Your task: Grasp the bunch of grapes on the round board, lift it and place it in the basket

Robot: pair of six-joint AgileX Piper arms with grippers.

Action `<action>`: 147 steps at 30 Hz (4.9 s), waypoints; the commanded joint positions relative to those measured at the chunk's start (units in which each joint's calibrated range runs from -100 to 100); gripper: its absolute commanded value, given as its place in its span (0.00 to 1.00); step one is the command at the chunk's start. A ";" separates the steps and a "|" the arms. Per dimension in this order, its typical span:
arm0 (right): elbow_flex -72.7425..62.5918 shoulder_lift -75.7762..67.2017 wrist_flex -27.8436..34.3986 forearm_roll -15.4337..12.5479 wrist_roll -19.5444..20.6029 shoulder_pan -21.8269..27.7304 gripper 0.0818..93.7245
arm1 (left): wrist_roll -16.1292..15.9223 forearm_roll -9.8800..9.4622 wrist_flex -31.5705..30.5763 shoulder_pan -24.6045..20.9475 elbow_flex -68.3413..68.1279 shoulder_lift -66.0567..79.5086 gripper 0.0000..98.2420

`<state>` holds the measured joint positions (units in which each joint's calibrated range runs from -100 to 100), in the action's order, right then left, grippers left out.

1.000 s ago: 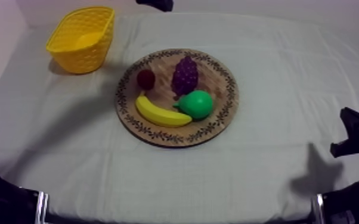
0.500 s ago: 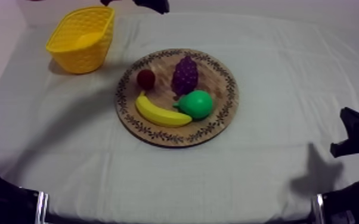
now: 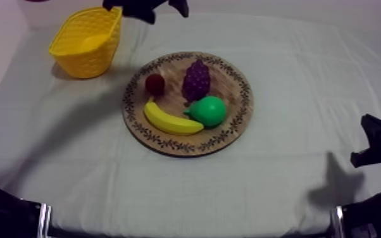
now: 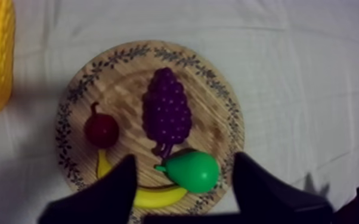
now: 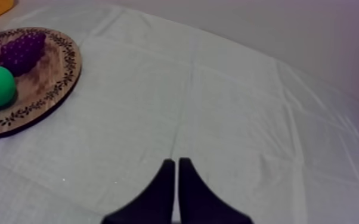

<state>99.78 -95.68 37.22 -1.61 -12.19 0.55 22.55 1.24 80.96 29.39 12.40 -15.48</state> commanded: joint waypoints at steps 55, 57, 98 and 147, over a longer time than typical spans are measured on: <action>-0.01 0.00 -0.04 -0.02 0.01 -0.01 0.00 | -6.21 7.34 -7.99 0.48 12.08 -29.84 0.84; -0.01 0.00 -0.04 -0.02 0.01 -0.01 0.00 | -5.85 7.54 -7.38 0.45 13.10 -31.13 0.84; -0.01 0.00 -0.04 -0.02 0.01 -0.01 0.00 | -5.69 11.18 -4.47 -0.45 17.32 -39.43 0.75; -0.01 0.00 -0.04 -0.02 0.01 -0.01 0.00 | -7.86 8.45 -10.93 -0.65 4.84 -24.21 0.57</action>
<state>99.78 -95.68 37.17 -1.61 -12.18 0.55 14.71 10.01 69.84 28.68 17.67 -41.60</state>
